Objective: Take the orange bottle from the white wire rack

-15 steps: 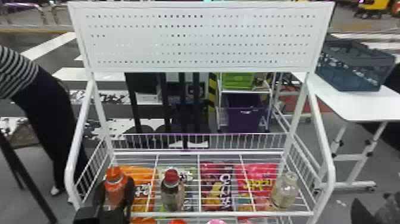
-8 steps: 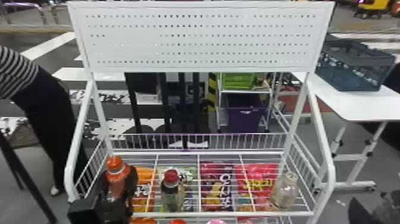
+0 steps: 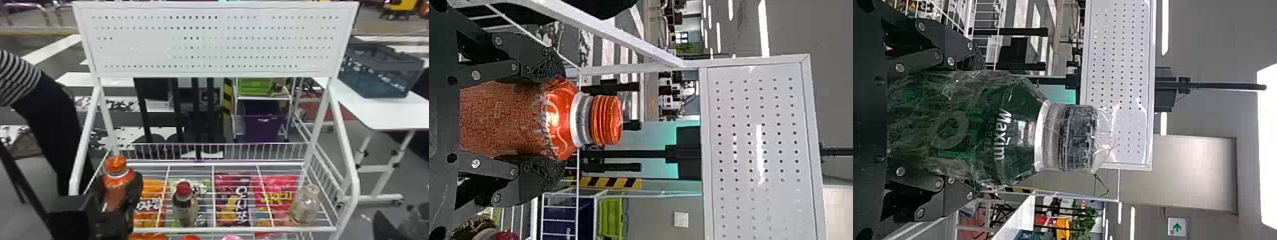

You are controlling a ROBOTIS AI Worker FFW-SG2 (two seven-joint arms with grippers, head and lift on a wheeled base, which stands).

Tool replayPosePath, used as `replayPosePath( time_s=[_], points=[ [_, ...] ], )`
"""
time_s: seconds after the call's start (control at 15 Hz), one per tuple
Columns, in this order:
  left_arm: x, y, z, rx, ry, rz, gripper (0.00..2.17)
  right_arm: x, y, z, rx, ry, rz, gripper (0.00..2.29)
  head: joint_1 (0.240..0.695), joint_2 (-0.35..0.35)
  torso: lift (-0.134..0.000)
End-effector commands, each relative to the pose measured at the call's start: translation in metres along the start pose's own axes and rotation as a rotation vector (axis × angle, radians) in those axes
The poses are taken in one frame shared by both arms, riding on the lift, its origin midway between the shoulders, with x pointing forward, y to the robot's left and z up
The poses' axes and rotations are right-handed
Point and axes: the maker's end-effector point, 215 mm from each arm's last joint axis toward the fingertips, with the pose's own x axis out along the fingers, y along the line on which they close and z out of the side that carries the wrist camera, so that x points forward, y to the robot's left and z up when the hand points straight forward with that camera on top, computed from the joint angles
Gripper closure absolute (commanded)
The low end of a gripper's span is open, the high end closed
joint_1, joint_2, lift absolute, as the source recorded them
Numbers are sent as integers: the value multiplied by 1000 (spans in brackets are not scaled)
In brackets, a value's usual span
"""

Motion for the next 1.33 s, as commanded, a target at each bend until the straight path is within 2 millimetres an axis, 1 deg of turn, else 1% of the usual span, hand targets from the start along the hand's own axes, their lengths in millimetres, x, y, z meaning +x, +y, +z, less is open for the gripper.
replayPosePath(
  time_s=[0.0,0.07,0.13,0.2,0.33,0.47,0.6,0.73,1.0,1.27],
  points=[
    [-18,17,20,12,-24,22,1851,1,1,-1,2,4,1,829,499,0,0],
    [-25,19,18,10,-17,23,1851,1,1,-1,2,4,1,829,499,0,0],
    [-33,27,19,11,-13,35,1851,1,1,-2,4,10,1,829,499,0,0],
    [-40,29,19,9,-12,34,1851,1,1,-1,2,9,1,829,499,0,0],
    [-55,34,27,-17,-45,34,1851,2,0,-4,3,16,0,829,499,0,0],
    [-64,40,32,-44,-91,26,1851,3,1,-3,0,17,1,829,499,0,0],
    [-74,39,37,-59,-121,-2,1851,4,0,-5,0,19,0,826,499,0,0],
    [-77,43,43,-77,-165,-7,1851,6,1,-7,4,27,2,829,499,0,0],
    [-74,43,39,-89,-185,-8,1848,7,2,-6,4,24,6,826,499,0,0],
    [-74,43,42,-93,-190,-9,1851,7,2,-3,6,19,9,829,499,0,0]
  ],
)
